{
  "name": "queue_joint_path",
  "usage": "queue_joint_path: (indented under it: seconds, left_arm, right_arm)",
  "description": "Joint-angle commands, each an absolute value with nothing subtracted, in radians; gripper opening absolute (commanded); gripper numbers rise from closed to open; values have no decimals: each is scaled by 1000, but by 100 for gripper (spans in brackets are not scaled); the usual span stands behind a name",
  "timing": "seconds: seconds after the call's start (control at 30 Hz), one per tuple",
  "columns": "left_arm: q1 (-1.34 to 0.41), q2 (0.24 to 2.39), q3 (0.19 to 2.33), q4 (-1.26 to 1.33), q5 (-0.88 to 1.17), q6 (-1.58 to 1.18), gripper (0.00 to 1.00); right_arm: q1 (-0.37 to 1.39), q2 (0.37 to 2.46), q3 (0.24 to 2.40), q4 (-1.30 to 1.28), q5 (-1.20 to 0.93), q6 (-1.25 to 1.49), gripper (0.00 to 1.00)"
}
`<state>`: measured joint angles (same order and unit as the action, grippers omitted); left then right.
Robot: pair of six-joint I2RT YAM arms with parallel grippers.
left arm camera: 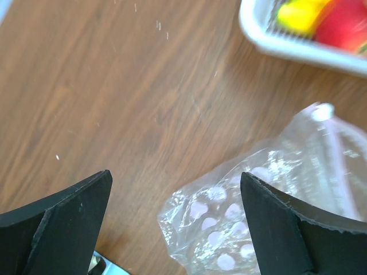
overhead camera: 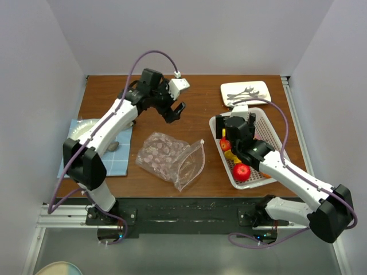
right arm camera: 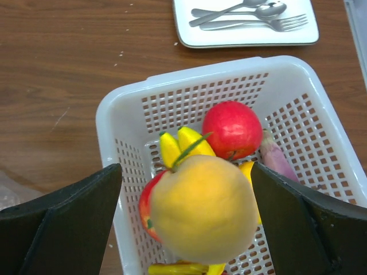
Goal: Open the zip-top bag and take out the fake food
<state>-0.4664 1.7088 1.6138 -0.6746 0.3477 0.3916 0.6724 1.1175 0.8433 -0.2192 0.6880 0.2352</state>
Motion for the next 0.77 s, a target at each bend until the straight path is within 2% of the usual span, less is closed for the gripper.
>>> queue_joint_path:
  seconds: [0.0,0.23,0.73]
  left_arm:
    - [-420,1681,1669,-739,490,287,100]
    - [-396,1657,1623,-732,485,285,100]
    - [-385,1666,1628,-732,469,288,100]
  right_arm:
    - [667,1112,949,-285,617,227,99]
    - [664,1209,1092,-449,684,221,99]
    - [661,1158,1078,-403,621,192,99]
